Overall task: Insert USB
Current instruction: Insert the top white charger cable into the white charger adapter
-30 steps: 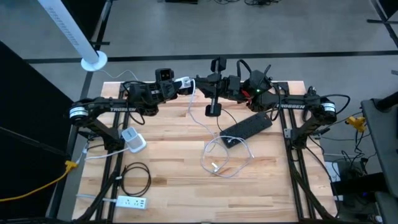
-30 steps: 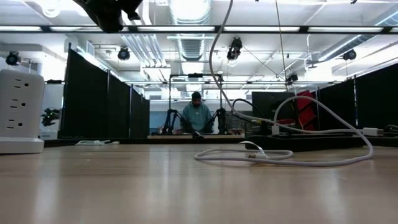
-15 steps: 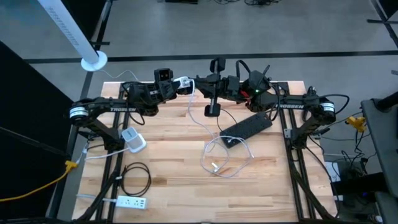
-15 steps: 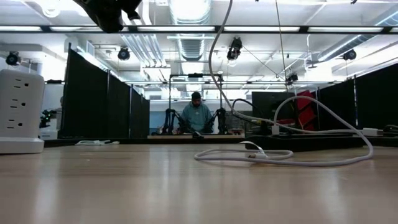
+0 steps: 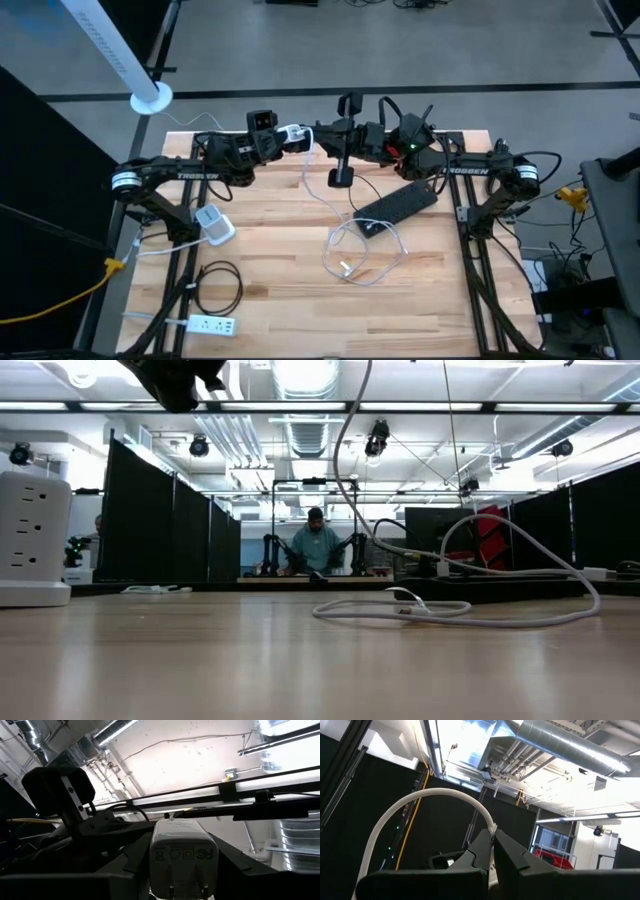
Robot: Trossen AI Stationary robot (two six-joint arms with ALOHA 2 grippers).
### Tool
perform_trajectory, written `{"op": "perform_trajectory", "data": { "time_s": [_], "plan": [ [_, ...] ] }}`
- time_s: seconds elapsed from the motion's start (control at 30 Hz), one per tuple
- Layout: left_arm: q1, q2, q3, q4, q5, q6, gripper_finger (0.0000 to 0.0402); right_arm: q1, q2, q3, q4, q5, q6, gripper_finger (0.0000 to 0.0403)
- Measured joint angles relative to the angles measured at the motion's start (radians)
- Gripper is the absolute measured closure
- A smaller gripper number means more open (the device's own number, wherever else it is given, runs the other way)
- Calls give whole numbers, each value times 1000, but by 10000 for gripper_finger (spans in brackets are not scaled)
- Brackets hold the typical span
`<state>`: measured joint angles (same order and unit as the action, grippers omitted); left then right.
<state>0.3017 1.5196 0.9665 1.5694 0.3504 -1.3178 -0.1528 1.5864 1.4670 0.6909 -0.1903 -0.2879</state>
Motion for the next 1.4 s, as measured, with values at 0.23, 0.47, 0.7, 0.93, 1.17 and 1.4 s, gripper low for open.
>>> {"op": "perform_trajectory", "data": {
  "time_s": [0.23,0.47,0.7,0.93,1.17,1.4],
  "plan": [
    [0,0,0,-2,0,-4,274,0,0,0,-15,-17,0,403],
    [0,0,0,-27,0,-6,274,0,-2,0,-50,-19,5,403],
    [0,-2,0,-61,0,-8,274,0,-5,2,-106,-7,14,403],
    [0,-2,0,-72,1,-3,274,-1,-6,2,-154,29,15,403],
    [-4,-3,0,-112,6,0,274,-2,-5,2,-181,54,23,403],
    [-4,-2,0,-114,12,11,274,4,-10,2,-219,60,2,403]
  ]
}}
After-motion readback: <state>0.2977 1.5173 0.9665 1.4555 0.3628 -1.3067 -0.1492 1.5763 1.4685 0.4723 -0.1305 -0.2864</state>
